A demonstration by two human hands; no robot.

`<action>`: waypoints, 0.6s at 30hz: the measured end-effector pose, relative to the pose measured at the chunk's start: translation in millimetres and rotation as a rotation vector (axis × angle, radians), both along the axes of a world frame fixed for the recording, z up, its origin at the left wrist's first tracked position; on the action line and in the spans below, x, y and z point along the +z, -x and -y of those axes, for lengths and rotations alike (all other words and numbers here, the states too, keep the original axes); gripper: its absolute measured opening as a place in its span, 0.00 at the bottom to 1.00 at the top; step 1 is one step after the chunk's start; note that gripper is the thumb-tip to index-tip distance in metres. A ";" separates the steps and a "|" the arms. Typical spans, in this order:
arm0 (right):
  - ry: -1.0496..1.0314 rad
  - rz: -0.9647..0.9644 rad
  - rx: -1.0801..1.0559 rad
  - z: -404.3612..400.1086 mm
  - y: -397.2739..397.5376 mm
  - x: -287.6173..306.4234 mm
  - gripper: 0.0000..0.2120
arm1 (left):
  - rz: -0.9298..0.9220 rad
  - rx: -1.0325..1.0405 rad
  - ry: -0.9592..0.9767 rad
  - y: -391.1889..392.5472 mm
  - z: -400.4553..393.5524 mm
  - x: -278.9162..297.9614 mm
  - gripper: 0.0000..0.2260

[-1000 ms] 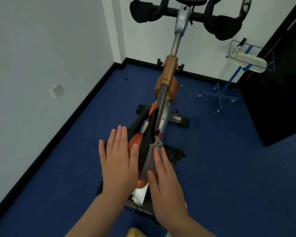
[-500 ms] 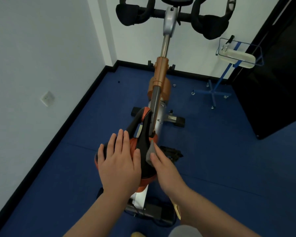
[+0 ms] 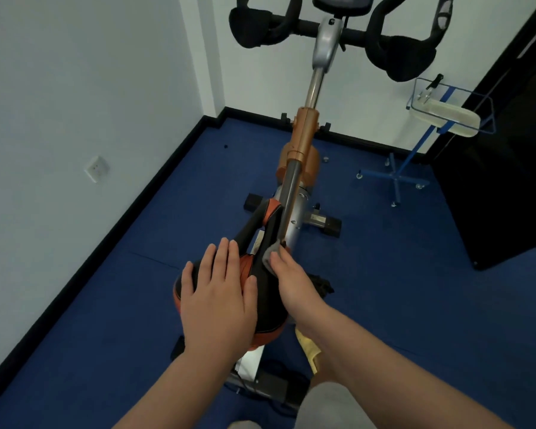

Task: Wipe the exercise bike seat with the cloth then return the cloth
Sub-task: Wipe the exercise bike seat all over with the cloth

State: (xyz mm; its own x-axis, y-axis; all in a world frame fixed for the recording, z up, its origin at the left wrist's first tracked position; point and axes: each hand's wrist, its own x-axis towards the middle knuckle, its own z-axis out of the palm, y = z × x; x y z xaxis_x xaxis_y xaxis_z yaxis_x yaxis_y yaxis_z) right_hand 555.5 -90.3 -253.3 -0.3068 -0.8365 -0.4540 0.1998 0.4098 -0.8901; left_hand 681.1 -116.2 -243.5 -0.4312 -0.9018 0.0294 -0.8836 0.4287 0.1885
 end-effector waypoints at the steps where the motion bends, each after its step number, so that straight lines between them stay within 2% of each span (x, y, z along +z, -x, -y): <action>1: 0.007 0.010 -0.001 0.4 -0.5 -1.2 0.22 | 0.004 0.000 -0.010 0.4 -0.2 0.4 0.27; 7: 0.046 -0.044 0.045 -3.1 -3.1 -16.6 0.27 | -0.008 0.054 -0.119 23.3 9.6 11.3 0.31; 13: 0.001 -0.039 0.022 49.7 39.6 -19.6 0.35 | -0.063 0.139 -0.184 61.9 42.9 13.1 0.25; 15: 0.022 -0.026 0.083 46.4 48.4 -18.5 0.34 | -0.025 0.161 -0.161 63.7 43.0 12.7 0.26; 18: 0.069 -0.028 0.141 58.4 64.8 -16.4 0.26 | -0.004 0.187 -0.136 62.5 40.0 11.2 0.27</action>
State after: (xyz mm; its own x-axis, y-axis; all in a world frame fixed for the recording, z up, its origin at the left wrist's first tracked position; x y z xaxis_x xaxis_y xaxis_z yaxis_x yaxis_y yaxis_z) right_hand 490.7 -148.7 -269.7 -0.1957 -0.9013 -0.3865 0.1193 0.3693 -0.9216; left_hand 618.6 -156.3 -232.3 -0.2563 -0.9618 -0.0963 -0.9444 0.2279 0.2370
